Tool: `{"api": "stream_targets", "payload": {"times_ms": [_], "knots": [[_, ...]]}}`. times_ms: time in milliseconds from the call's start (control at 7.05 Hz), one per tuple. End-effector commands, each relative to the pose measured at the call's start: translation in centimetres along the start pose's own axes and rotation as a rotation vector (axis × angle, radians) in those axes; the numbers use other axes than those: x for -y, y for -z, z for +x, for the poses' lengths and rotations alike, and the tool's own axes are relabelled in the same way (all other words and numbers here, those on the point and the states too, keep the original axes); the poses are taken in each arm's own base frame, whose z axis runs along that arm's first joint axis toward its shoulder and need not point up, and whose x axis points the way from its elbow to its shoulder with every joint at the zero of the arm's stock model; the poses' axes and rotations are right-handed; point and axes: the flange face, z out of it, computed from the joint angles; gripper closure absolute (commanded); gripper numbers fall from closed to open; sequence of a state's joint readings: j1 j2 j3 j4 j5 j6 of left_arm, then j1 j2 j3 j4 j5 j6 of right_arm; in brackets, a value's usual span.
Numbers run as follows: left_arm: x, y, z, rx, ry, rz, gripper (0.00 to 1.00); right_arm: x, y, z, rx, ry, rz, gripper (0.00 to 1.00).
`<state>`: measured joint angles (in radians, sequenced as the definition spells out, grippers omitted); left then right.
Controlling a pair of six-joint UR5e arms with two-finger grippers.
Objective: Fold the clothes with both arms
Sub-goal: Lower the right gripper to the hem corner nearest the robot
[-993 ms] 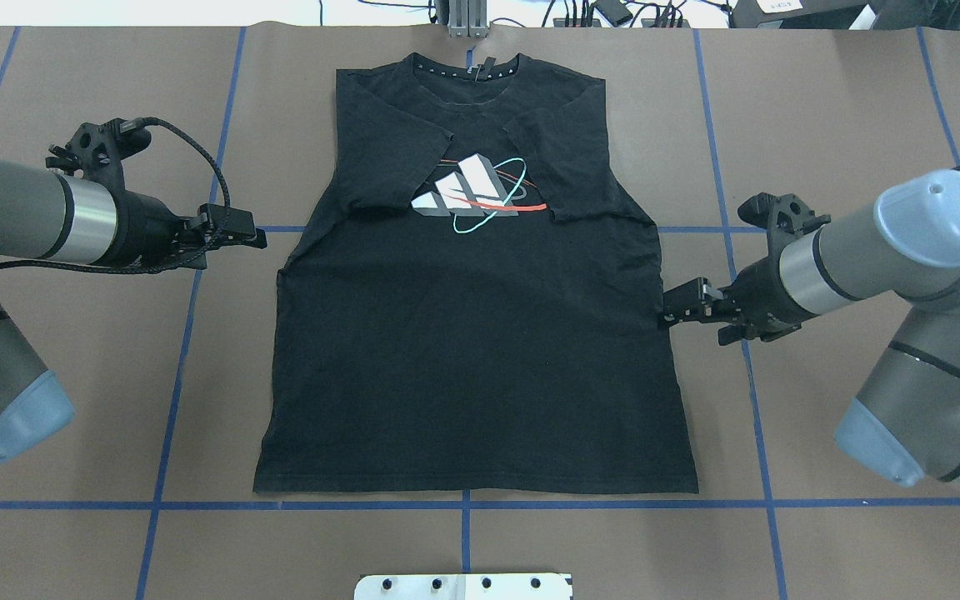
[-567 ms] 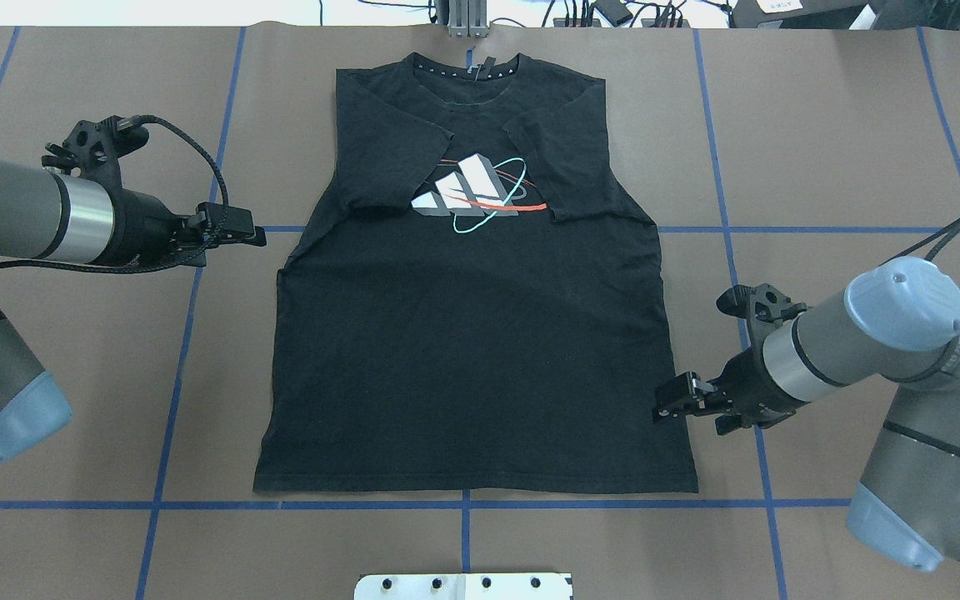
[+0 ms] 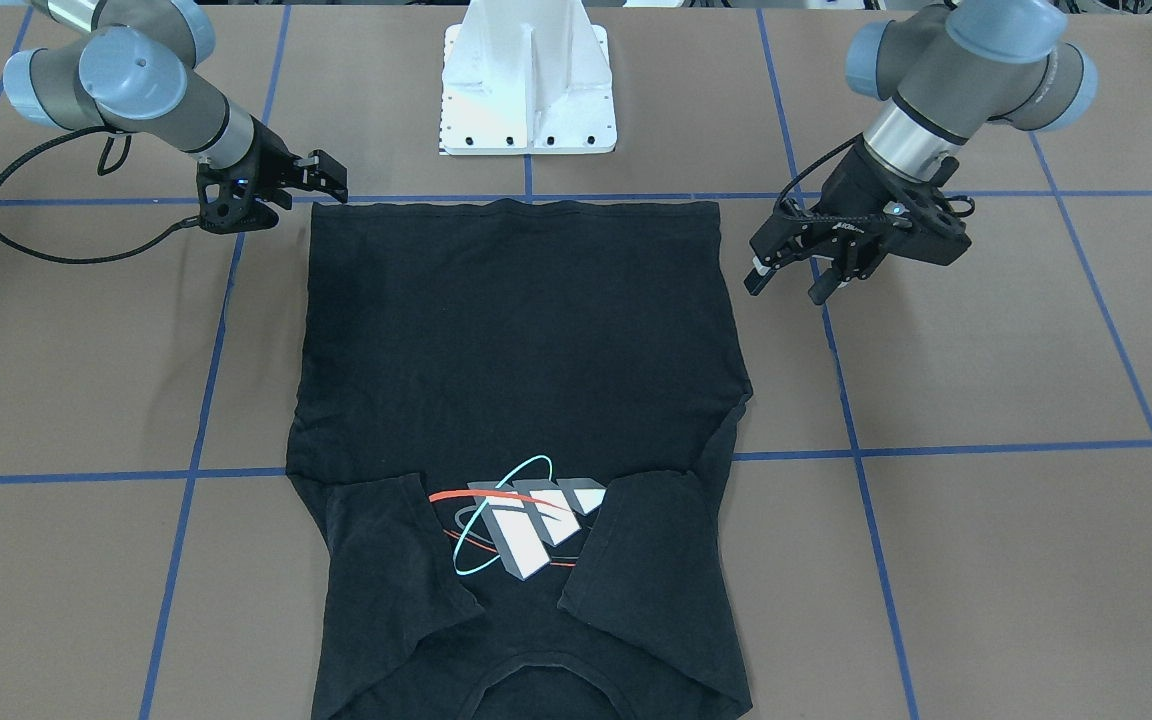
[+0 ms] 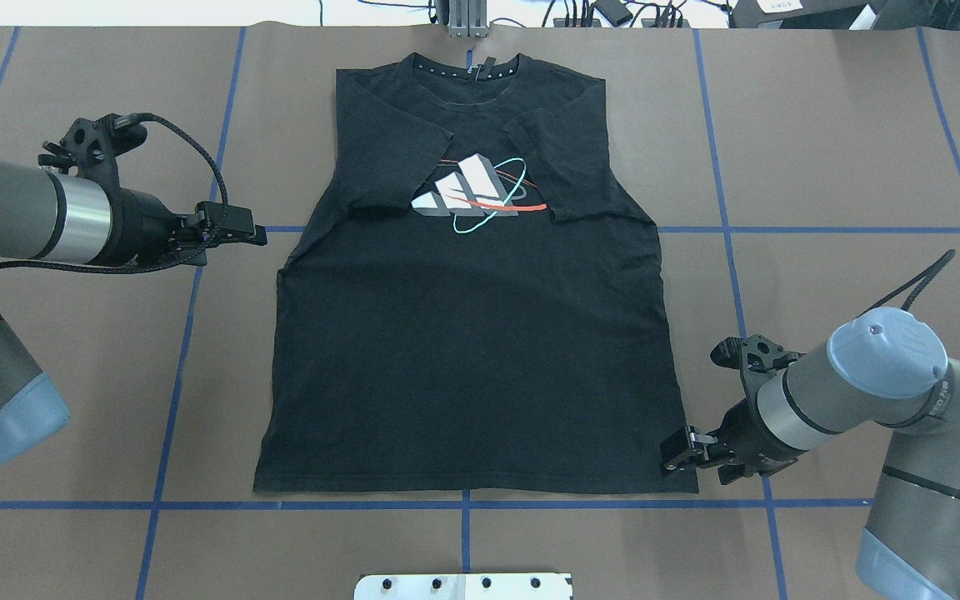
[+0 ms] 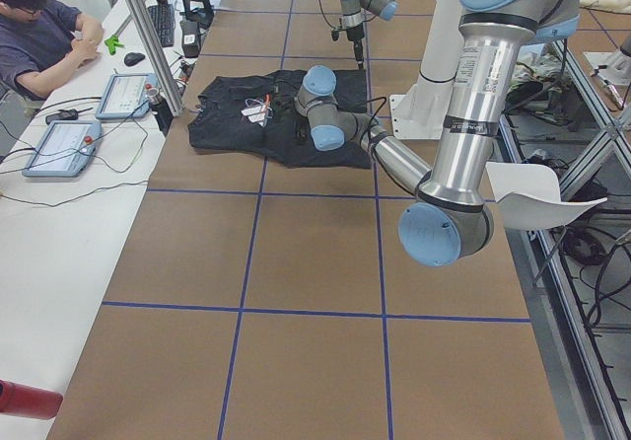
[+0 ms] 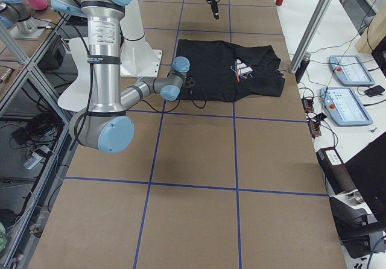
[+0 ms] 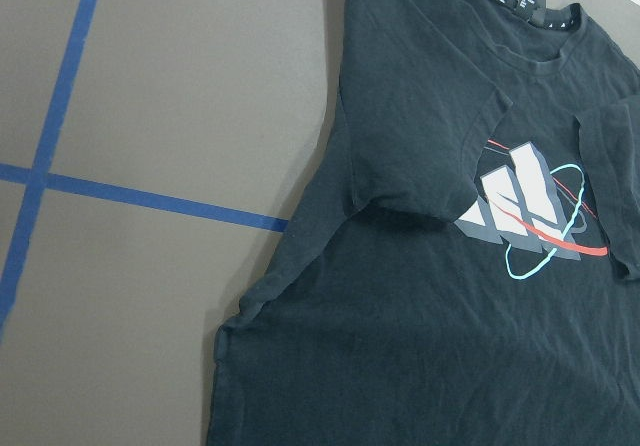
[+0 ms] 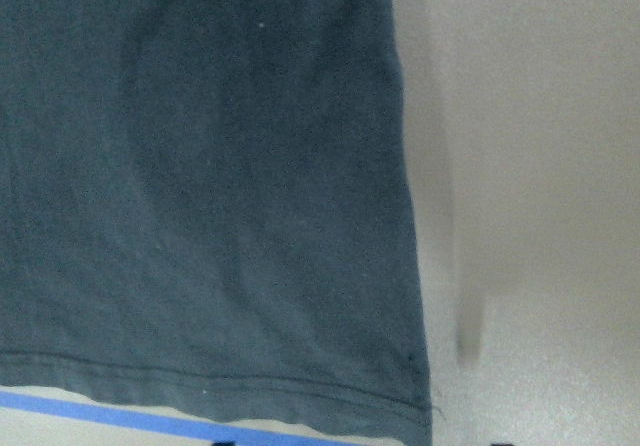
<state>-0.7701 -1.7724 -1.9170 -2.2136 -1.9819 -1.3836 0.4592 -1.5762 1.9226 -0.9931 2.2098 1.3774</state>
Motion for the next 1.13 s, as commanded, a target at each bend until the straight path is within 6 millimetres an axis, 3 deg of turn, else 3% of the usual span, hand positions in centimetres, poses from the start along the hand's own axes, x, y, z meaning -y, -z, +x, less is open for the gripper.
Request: {"api": "stream_targets", "payload": {"times_ms": [0, 284, 851, 993], "knots": [[0.0, 0.0, -0.3, 0.004, 0.002, -0.001, 0.01, -0.2, -0.8, 0.1, -0.010, 0.000, -0.011, 0.20], [0.0, 0.0, -0.4, 0.006, 0.003, 0.000, 0.01, -0.1, -1.1, -0.2, -0.009, 0.002, -0.016, 0.30], [-0.3, 0.8, -0.9, 0.007, 0.004, 0.003, 0.01, 0.7, -2.6, 0.3, -0.031, -0.011, -0.019, 0.30], [-0.3, 1.0, -0.9, 0.006, 0.004, 0.005, 0.01, 0.8, -2.7, 0.3, -0.033, -0.012, -0.018, 0.34]]}}
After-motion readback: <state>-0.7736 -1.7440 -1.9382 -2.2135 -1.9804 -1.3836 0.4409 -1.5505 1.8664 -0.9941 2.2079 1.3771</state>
